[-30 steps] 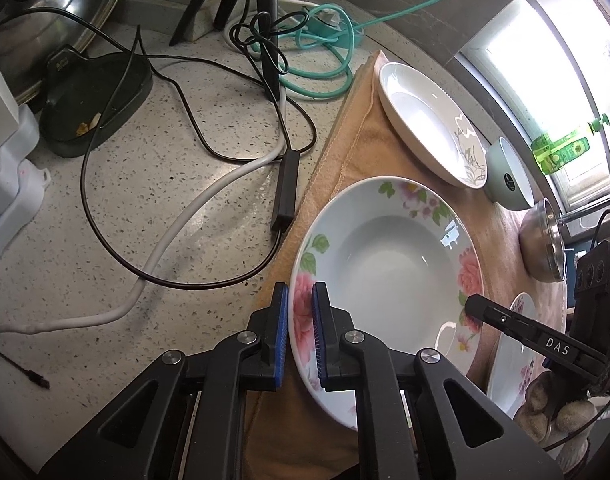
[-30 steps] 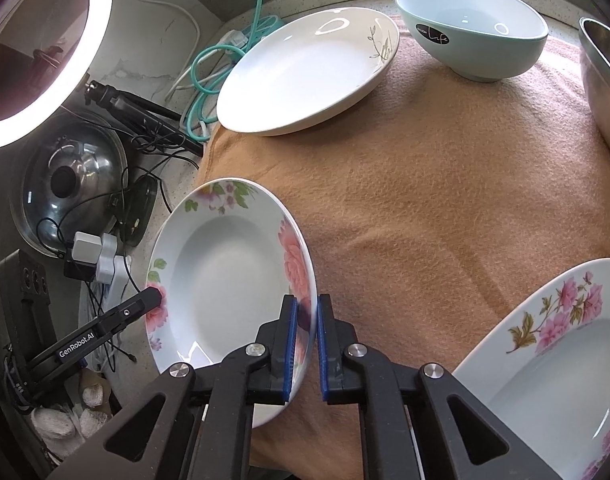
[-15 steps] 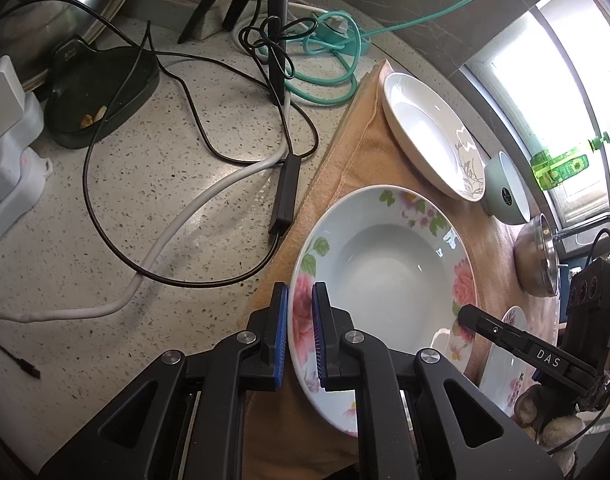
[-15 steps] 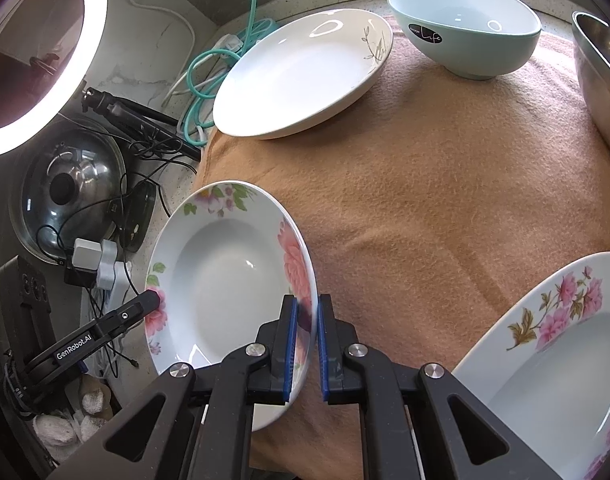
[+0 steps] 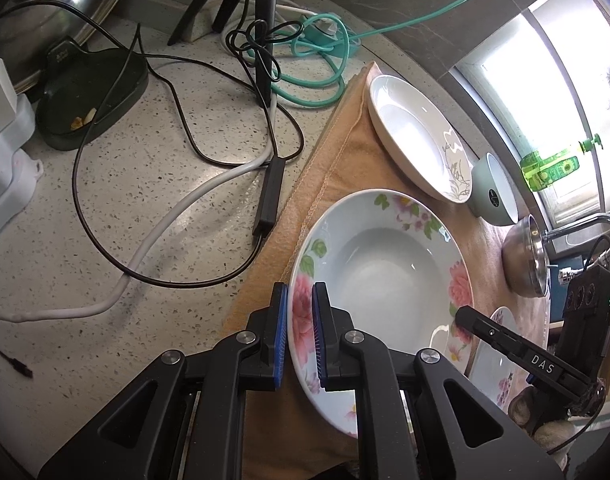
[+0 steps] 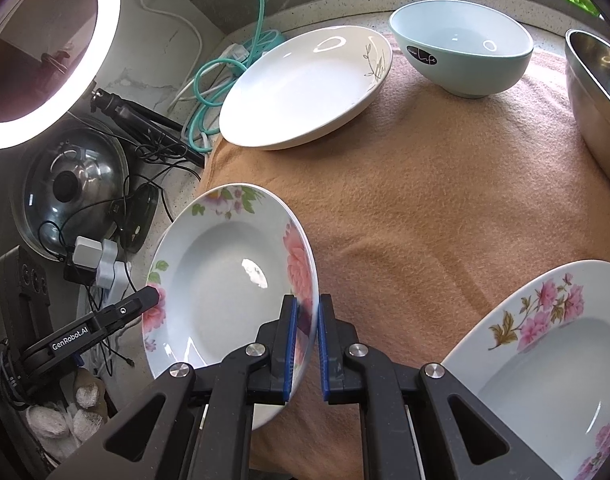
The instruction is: Organize plates and bowls
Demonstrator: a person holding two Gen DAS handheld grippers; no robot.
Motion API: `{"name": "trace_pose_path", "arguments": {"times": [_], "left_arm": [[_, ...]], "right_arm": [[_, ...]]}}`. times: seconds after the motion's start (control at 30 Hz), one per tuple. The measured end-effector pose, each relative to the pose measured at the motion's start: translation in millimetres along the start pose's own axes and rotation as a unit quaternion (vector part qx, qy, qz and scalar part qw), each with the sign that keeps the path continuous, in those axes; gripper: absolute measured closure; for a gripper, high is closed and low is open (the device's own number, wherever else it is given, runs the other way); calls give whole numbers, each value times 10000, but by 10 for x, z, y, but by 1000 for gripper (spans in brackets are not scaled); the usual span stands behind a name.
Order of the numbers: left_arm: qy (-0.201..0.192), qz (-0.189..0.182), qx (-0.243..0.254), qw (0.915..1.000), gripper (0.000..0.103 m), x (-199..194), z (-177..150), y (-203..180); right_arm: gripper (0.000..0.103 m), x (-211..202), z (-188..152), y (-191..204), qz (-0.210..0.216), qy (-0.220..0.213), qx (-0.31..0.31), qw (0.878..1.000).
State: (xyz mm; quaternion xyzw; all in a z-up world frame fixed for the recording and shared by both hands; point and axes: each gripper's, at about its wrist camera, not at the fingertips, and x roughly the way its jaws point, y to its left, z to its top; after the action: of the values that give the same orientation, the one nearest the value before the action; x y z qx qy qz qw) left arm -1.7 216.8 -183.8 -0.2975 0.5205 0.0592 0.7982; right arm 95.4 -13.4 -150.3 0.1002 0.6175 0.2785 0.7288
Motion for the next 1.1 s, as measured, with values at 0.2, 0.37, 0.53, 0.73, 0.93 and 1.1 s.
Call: {"name": "trace_pose_path", "arguments": {"times": [0.2,0.37,0.53,0.73,0.93,1.1], "left_arm": [[-23,-35,62,10000,93,-24,-5,-73],[-61,-90,124,9999,93,-69,-4,-152],[-95,-170,251,9995,93,-119,-10,-271],[-97,-277,387,9988,93,-129,-39,-448],[-91,-356,557,9978,93,-140,-77,-609],[-39,-391,724,9966,93,-117,-142,-747]], "right_arm": [[94,-84,-18,-21,19,-72,-8,10000],[94,-176,-39,-42,34,-157,29,9999],[94,-309,-63,-82,70,-260,88,9996],[94,-478,-113,-170,59,-413,179,9990],[94,-631,-197,-285,39,-528,320,9981],[94,-738,-261,-385,1,-616,431,9972]]}}
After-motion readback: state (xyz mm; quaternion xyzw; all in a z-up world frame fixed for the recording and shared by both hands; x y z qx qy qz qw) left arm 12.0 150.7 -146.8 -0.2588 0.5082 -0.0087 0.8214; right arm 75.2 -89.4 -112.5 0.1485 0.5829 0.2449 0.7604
